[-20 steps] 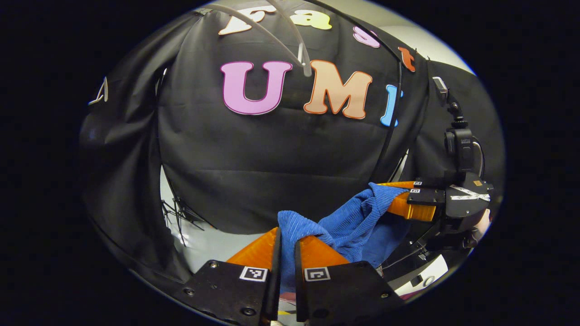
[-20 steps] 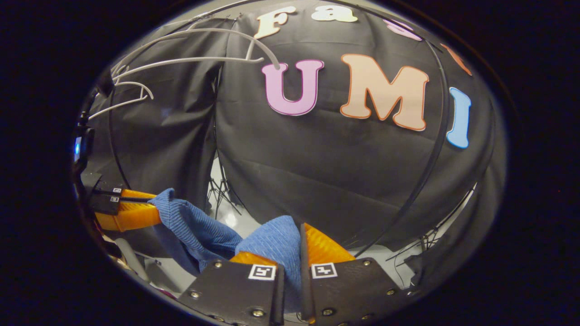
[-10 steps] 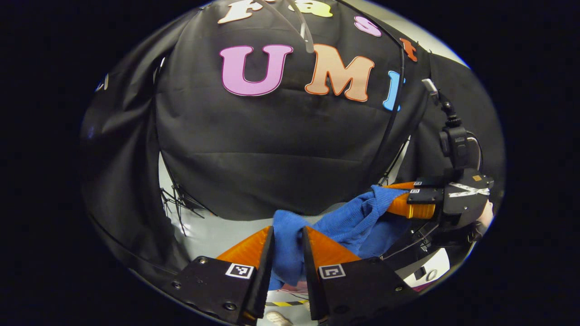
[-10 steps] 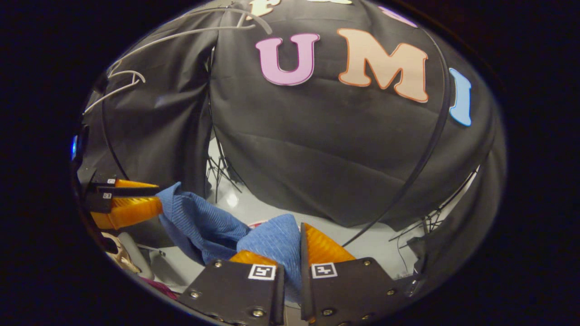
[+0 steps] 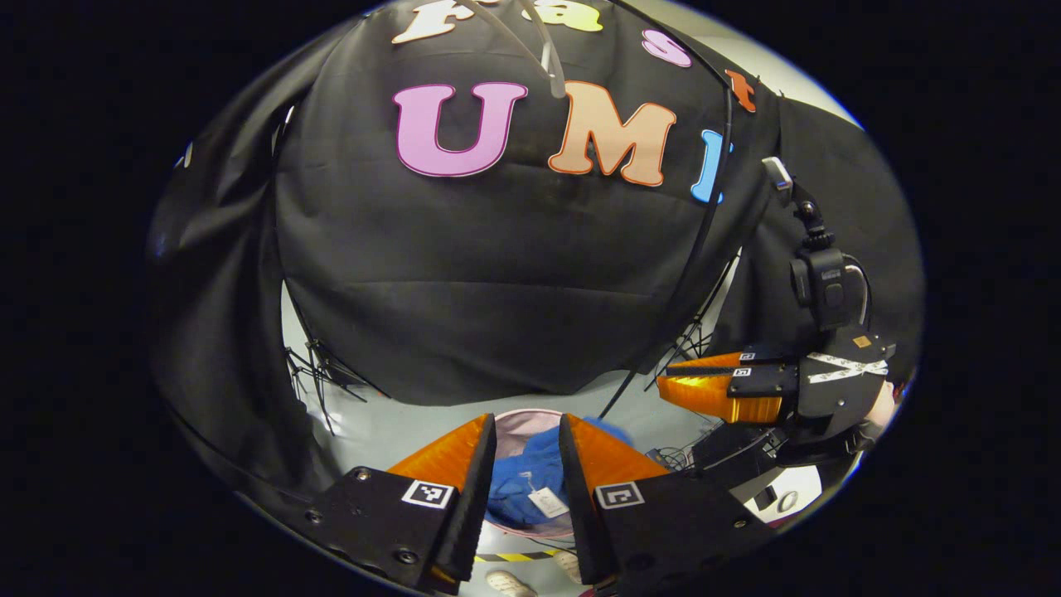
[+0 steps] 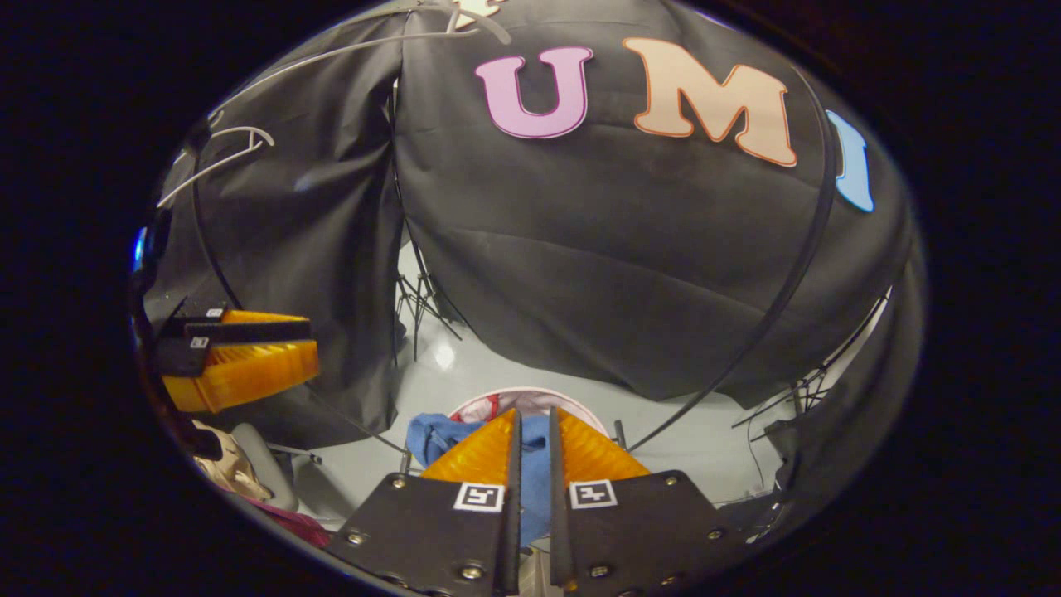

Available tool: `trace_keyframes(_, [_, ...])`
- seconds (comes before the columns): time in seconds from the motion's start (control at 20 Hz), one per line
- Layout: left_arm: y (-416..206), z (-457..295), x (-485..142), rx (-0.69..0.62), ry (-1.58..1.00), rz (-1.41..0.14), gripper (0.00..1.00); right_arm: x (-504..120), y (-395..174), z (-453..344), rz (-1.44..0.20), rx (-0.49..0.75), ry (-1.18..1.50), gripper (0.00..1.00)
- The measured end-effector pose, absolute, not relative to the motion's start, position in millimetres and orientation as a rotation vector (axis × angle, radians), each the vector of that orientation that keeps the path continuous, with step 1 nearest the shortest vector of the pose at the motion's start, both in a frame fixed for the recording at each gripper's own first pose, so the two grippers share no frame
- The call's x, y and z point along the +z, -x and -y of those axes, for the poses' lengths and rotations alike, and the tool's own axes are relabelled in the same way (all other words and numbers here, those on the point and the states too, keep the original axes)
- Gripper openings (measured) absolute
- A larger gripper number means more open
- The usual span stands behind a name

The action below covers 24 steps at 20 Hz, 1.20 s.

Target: Grasp the clothes on the hanger with both hands and then place them into the laundry hamper below.

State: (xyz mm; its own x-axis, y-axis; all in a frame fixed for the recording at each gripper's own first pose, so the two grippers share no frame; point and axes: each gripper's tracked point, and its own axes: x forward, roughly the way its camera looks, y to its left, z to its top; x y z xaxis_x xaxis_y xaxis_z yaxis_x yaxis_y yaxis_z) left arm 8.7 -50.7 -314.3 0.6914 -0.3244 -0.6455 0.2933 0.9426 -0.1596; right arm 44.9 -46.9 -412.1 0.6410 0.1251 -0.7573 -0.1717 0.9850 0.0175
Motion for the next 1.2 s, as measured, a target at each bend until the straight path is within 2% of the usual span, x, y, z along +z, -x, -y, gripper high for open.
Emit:
trace_keyframes(0.65, [2,48,-314,-0.345,0.041,-0.73,0.48,-404,-42,38,-0.835,0.167,0.039,0.15])
trace_keyframes(0.95, [-7,58,-278,-0.372,0.036,-0.657,0.48,-352,-57,33,-0.712,0.164,0.028,0.15])
trace_keyframes(1.2, [-31,78,-205,-0.401,0.039,-0.5,0.48,-270,-76,26,-0.541,0.169,0.013,0.15])
